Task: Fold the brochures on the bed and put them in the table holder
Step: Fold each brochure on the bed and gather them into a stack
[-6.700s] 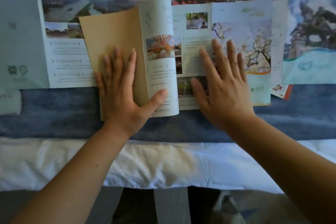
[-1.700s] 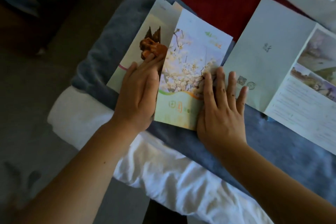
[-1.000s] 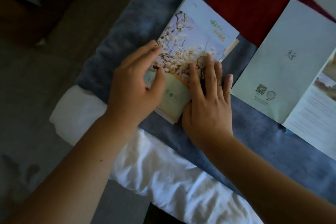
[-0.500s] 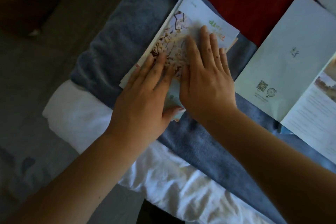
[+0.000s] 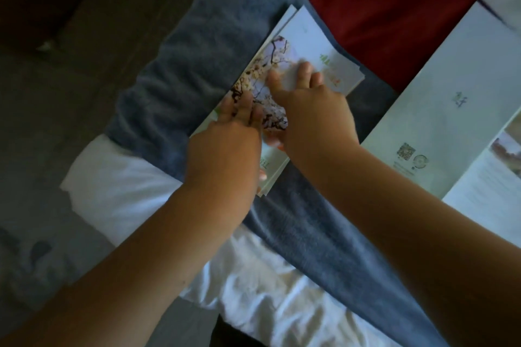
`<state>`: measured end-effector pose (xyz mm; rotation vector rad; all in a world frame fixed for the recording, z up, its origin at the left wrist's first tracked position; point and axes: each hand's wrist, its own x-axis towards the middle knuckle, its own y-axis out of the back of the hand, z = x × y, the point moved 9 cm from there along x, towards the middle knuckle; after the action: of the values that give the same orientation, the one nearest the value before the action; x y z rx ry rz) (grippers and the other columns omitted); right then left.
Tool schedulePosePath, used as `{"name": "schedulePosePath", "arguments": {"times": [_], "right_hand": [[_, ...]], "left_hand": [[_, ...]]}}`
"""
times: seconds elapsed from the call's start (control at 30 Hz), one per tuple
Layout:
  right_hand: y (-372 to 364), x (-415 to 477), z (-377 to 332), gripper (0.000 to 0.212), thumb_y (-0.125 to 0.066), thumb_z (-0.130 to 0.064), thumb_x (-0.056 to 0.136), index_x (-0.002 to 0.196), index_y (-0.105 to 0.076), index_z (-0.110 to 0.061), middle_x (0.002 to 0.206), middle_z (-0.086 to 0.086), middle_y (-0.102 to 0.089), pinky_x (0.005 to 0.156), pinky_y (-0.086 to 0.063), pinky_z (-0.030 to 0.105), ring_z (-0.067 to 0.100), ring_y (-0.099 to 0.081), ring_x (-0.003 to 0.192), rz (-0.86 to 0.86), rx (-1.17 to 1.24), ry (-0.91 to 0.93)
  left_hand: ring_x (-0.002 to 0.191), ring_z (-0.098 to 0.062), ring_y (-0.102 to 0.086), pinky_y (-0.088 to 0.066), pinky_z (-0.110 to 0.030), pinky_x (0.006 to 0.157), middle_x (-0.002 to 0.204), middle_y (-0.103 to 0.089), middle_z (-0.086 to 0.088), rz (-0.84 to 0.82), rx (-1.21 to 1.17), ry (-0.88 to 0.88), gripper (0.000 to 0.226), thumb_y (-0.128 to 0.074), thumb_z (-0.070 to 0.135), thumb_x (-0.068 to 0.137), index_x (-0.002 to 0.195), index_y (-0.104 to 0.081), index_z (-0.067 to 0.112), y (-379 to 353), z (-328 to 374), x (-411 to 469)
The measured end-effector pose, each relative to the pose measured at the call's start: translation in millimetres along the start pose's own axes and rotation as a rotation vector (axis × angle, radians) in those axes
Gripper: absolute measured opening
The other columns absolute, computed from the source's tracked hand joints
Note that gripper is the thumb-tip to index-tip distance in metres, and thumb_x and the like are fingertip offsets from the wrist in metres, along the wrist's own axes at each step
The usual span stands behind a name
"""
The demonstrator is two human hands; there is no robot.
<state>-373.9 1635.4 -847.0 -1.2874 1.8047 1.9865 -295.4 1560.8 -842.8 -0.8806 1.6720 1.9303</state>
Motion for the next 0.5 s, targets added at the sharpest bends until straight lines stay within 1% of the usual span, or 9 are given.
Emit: {"name": "schedulePosePath", "arguments": {"times": [0.03, 0.07, 0.13, 0.17, 0.23, 0.3, 0.37, 0.43, 0.5], "right_hand": [[-1.7, 1.8, -0.2, 0.108, -0.077, -0.039, 0.092, 0.163, 0.004, -0.040, 0.171, 0.019, 0.011, 0.102, -0.049, 0.048, 0.043, -0.026, 0.152, -0.008, 0.013, -0.002], [-3.7, 3.2, -0.9, 0.105, -0.076, -0.037, 0.093, 0.163, 0.003, -0.040, 0.172, 0.018, 0.010, 0.102, -0.049, 0.047, 0.042, -0.024, 0.153, -0.008, 0.015, 0.001], [-4.6, 6.5, -1.5, 0.100, -0.073, -0.033, 0.096, 0.164, 0.001, -0.038, 0.171, 0.019, 0.011, 0.103, -0.049, 0.045, 0.039, -0.011, 0.158, 0.006, 0.002, 0.005], [-5.3, 7.0, -1.9, 0.100, -0.072, -0.031, 0.097, 0.164, 0.001, -0.039, 0.172, 0.019, 0.011, 0.103, -0.049, 0.044, 0.038, -0.008, 0.159, 0.016, 0.004, 0.010], [-4.9, 5.8, 0.8, 0.104, -0.075, -0.028, 0.095, 0.163, 0.002, -0.042, 0.172, 0.016, 0.011, 0.104, -0.049, 0.044, 0.036, -0.007, 0.160, 0.036, 0.029, 0.016], [-2.0, 2.4, 3.4, 0.105, -0.076, -0.031, 0.094, 0.163, 0.002, -0.045, 0.173, 0.012, 0.011, 0.103, -0.050, 0.044, 0.033, -0.009, 0.160, 0.071, 0.069, 0.032], [0.3, 0.3, 4.1, 0.105, -0.076, -0.038, 0.092, 0.163, 0.001, -0.045, 0.174, 0.008, 0.009, 0.099, -0.051, 0.042, 0.030, -0.014, 0.159, 0.111, 0.092, 0.056], [2.9, -4.1, 7.3, 0.107, -0.077, -0.041, 0.091, 0.164, 0.001, -0.044, 0.174, 0.007, 0.007, 0.097, -0.052, 0.041, 0.029, -0.018, 0.158, 0.158, 0.121, 0.064], [3.2, -6.9, 7.3, 0.110, -0.079, -0.034, 0.090, 0.164, 0.002, -0.041, 0.174, 0.005, 0.008, 0.099, -0.051, 0.042, 0.029, -0.014, 0.159, 0.186, 0.180, 0.070]], "left_hand": [[0.158, -0.022, 0.010, -0.045, -0.049, 0.106, 0.170, 0.020, 0.004, -0.002, 0.014, 0.008, 0.103, -0.064, 0.056, 0.093, 0.163, 0.006, 0.027, -1.0, -0.1, -0.5], [0.158, -0.021, 0.009, -0.046, -0.047, 0.104, 0.170, 0.019, 0.004, -0.003, 0.021, 0.015, 0.104, -0.064, 0.057, 0.092, 0.163, 0.005, 0.028, -1.1, -0.3, -0.4], [0.159, -0.021, 0.008, -0.047, -0.046, 0.102, 0.170, 0.019, 0.003, 0.001, 0.044, 0.026, 0.105, -0.063, 0.060, 0.091, 0.163, 0.007, 0.027, 0.5, -1.0, 0.8], [0.158, -0.021, 0.009, -0.046, -0.047, 0.103, 0.170, 0.019, 0.003, -0.002, 0.043, 0.026, 0.105, -0.061, 0.060, 0.092, 0.163, 0.008, 0.027, 1.2, -0.9, 0.4], [0.158, -0.022, 0.013, -0.041, -0.047, 0.111, 0.170, 0.022, 0.002, -0.018, 0.058, 0.027, 0.103, -0.057, 0.060, 0.094, 0.163, 0.012, 0.025, -1.0, 1.2, -2.4], [0.157, -0.024, 0.016, -0.031, -0.044, 0.119, 0.169, 0.025, -0.001, -0.016, 0.112, 0.029, 0.101, -0.051, 0.060, 0.097, 0.162, 0.015, 0.021, -4.1, 2.5, -7.5], [0.155, -0.029, 0.022, -0.016, -0.043, 0.125, 0.167, 0.030, -0.007, -0.008, 0.129, 0.013, 0.101, -0.048, 0.058, 0.099, 0.160, 0.021, 0.015, -10.3, 1.1, -9.1], [0.152, -0.034, 0.030, 0.002, -0.043, 0.126, 0.162, 0.038, -0.013, 0.002, 0.128, -0.019, 0.104, -0.048, 0.052, 0.101, 0.155, 0.029, 0.008, -15.4, 2.7, -7.8], [0.148, -0.036, 0.036, 0.015, -0.044, 0.122, 0.158, 0.045, -0.015, 0.003, 0.109, -0.005, 0.103, -0.046, 0.047, 0.103, 0.151, 0.035, 0.006, -19.2, 2.4, -8.8]]}}
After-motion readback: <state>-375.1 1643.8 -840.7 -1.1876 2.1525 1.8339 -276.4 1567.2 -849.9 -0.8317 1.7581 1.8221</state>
